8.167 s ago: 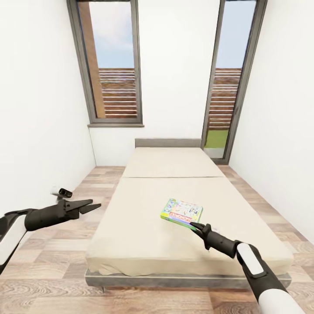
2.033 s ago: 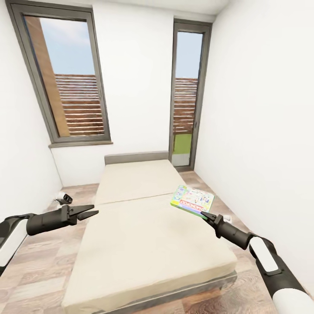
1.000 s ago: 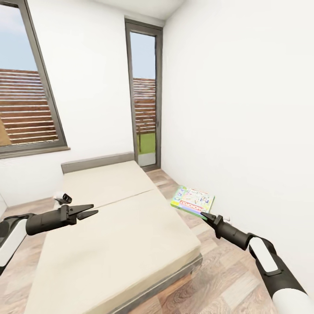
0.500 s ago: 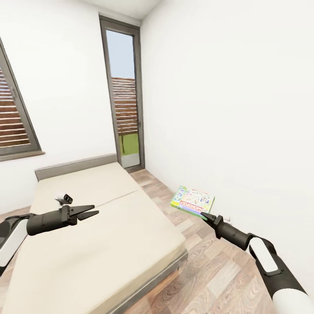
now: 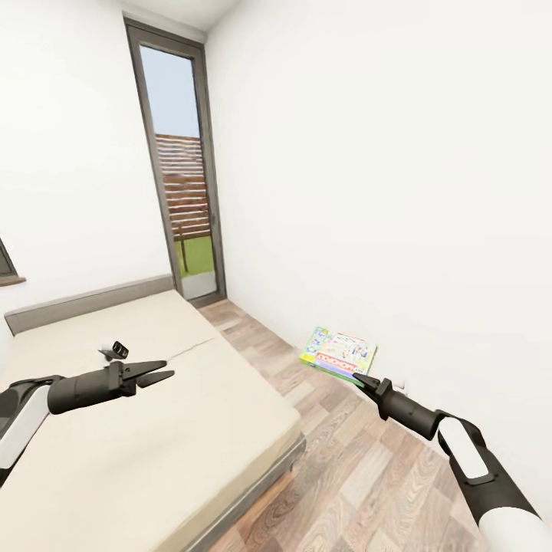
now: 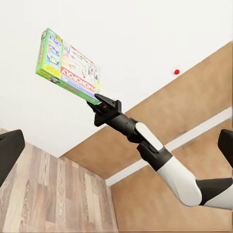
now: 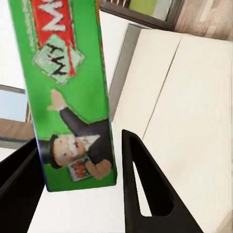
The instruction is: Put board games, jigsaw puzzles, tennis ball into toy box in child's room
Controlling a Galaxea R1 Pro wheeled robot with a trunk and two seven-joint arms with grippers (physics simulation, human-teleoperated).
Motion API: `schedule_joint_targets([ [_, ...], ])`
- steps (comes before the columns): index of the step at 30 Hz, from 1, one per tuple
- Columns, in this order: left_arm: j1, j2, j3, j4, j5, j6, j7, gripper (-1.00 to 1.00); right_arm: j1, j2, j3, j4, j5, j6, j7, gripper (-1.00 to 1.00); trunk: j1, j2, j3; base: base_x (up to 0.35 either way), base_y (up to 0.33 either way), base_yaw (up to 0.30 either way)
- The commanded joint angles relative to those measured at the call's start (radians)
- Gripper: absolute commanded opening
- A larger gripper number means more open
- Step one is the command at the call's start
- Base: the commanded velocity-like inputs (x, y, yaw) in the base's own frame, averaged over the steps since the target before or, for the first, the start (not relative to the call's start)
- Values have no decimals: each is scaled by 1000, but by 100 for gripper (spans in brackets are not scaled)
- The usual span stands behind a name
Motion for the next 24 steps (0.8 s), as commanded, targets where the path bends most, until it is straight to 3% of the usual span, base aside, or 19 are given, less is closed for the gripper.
schedule_joint_targets([
  [1,-1,1,-1,0,2,5,-2,100,-1,0,-2,0,-6,8,2,-100,0,-2,-2,0,0,-275],
  [24,-1,1,1,0,3,3,0,100,-1,0,-3,0,-6,7,2,-100,0,-2,-2,0,0,-275],
])
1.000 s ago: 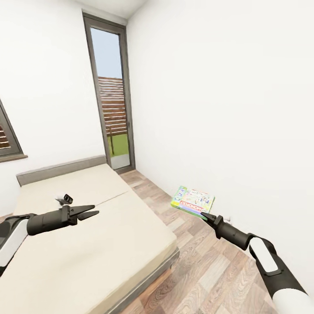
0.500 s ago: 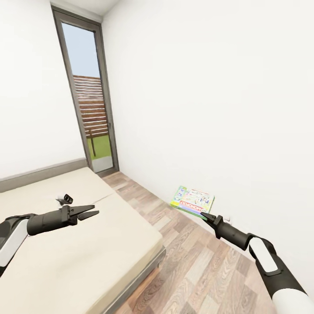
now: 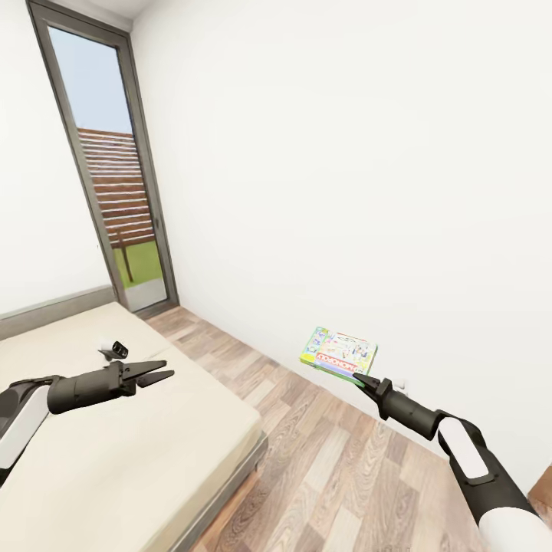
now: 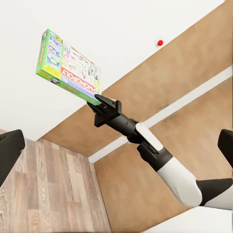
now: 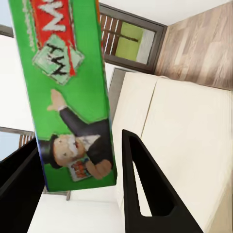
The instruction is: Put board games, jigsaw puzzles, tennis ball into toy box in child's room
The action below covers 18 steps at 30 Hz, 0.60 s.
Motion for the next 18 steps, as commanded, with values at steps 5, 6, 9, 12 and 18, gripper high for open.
schedule_joint_targets([
  [5,-1,1,-1,0,2,5,-2,100,-2,1,-3,0,-6,8,2,-100,0,-2,-2,0,0,-275],
  [6,-1,1,-1,0,2,5,-2,100,-2,1,-3,0,-6,8,2,-100,0,-2,-2,0,0,-275],
  [9,-1,1,-1,0,2,5,-2,100,-1,1,-3,0,-6,8,2,-100,0,-2,-2,0,0,-275],
  [12,-1,1,-1,0,2,5,-2,100,-1,1,-3,0,-6,8,2,-100,0,-2,-2,0,0,-275],
  [18,-1,1,-1,0,2,5,-2,100,-1,0,-3,0,-6,8,2,-100,0,-2,-2,0,0,-275],
])
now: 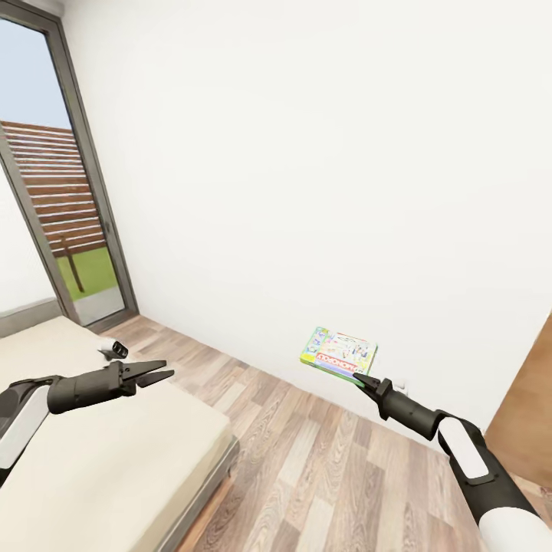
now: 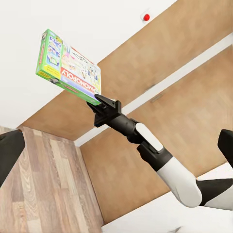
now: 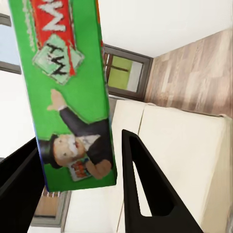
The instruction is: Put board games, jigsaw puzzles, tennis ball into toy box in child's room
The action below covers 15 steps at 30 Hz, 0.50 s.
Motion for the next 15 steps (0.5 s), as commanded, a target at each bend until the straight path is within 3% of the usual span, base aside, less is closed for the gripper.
schedule_joint_targets([
  [1,-1,1,-1,0,2,5,-2,100,-2,0,-2,0,-6,8,2,-100,0,-2,-2,0,0,-275],
  [15,-1,0,1,0,2,4,-1,100,-2,0,-2,1,-6,8,2,-100,0,-2,-2,0,0,-275],
])
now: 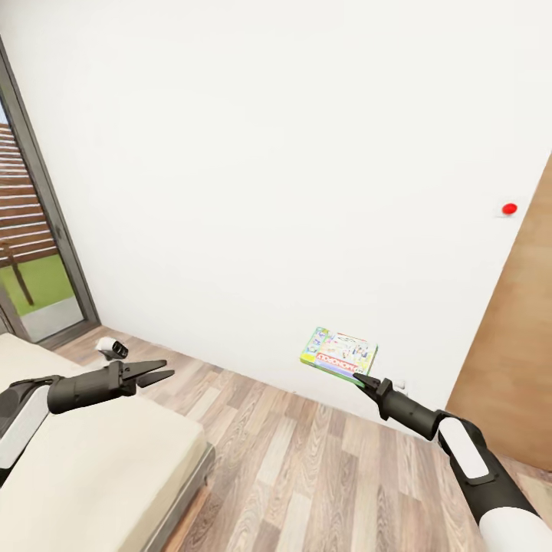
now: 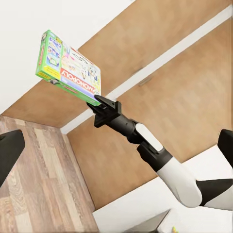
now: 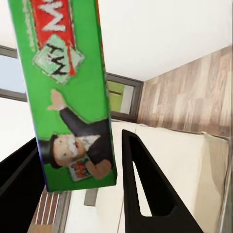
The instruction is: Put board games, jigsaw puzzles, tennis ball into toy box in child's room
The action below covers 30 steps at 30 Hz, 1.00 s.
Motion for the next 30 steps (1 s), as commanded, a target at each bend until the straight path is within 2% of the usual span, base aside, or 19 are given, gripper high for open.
schedule_joint_targets([
  [1,-1,1,0,0,2,5,-2,100,-1,0,-3,0,-7,8,2,-100,0,-2,-2,0,0,-275],
  [30,-1,0,0,0,2,4,-1,100,-1,1,-3,1,-8,8,2,-100,0,-2,-2,-25,0,-275],
])
